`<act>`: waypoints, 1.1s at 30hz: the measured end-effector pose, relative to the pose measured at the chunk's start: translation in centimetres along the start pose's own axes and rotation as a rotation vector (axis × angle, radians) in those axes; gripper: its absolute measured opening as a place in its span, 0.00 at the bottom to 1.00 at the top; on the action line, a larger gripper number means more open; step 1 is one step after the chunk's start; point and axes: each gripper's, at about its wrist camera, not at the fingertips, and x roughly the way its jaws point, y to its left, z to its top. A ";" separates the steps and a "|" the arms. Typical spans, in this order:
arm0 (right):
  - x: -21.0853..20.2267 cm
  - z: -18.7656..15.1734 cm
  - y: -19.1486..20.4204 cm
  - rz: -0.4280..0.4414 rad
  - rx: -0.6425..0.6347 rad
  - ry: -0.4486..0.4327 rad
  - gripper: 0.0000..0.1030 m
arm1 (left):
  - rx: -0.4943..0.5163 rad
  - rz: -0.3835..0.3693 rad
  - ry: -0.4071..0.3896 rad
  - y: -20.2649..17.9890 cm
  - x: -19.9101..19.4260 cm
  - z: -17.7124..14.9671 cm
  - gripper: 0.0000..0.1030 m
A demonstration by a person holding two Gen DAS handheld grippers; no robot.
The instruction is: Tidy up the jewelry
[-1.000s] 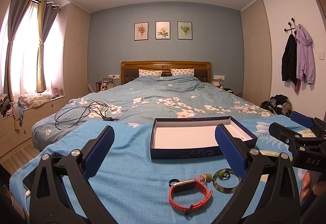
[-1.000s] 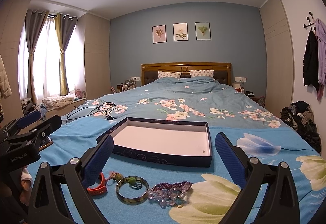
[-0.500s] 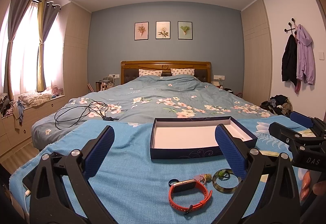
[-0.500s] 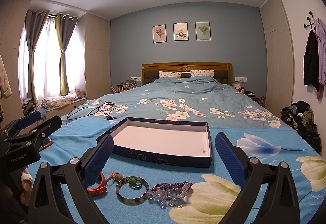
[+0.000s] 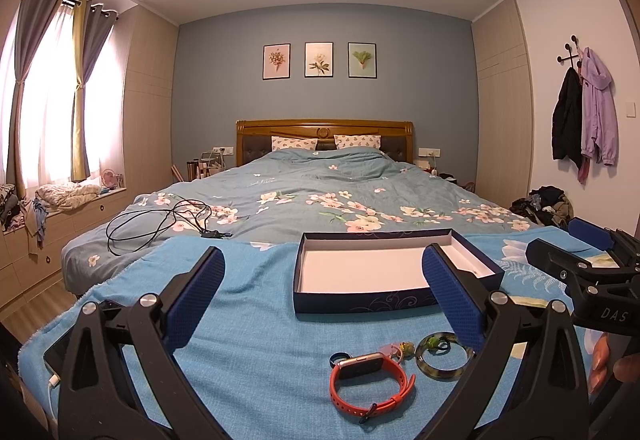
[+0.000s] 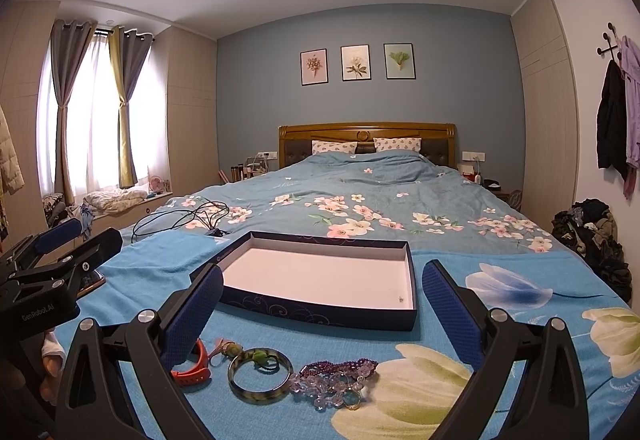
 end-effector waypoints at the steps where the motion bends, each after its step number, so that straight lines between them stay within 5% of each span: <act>1: 0.0 0.0 0.0 0.000 0.000 0.000 0.93 | 0.001 0.001 0.000 0.0 0.0 0.0 0.94; 33: 0.0 -0.2 0.2 0.006 0.006 0.008 0.93 | -0.001 -0.010 0.010 -0.1 -0.1 -0.2 0.94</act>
